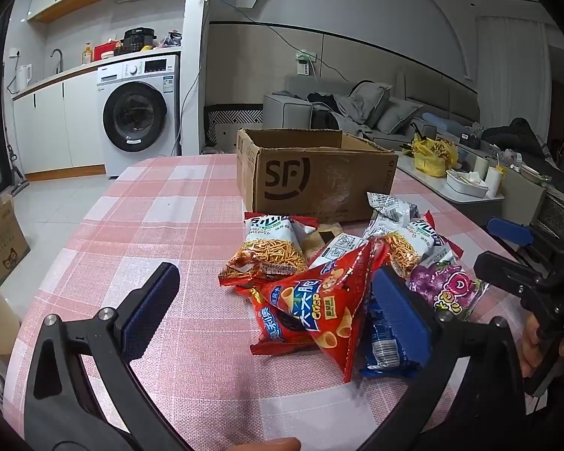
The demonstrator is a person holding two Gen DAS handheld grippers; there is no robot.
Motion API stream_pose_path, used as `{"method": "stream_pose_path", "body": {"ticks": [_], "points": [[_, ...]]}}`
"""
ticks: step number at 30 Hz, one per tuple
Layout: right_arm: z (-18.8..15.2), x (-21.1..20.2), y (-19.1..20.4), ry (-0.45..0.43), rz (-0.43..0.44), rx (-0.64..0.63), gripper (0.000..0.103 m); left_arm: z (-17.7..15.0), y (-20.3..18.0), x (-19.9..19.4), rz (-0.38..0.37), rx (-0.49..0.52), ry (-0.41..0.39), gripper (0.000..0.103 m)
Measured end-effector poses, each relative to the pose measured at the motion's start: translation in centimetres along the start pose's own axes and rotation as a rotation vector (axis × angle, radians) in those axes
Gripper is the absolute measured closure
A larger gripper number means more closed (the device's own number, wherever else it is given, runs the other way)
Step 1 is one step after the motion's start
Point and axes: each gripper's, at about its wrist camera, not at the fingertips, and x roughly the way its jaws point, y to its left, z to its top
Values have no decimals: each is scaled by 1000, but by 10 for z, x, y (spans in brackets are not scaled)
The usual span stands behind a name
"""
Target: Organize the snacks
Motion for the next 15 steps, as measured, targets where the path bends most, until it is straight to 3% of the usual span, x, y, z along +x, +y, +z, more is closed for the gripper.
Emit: {"method": "stream_pose_path", "body": {"ticks": [15], "points": [[0,1,1,2,1,-2,0,0,0,0,-1,0,1,1]]}}
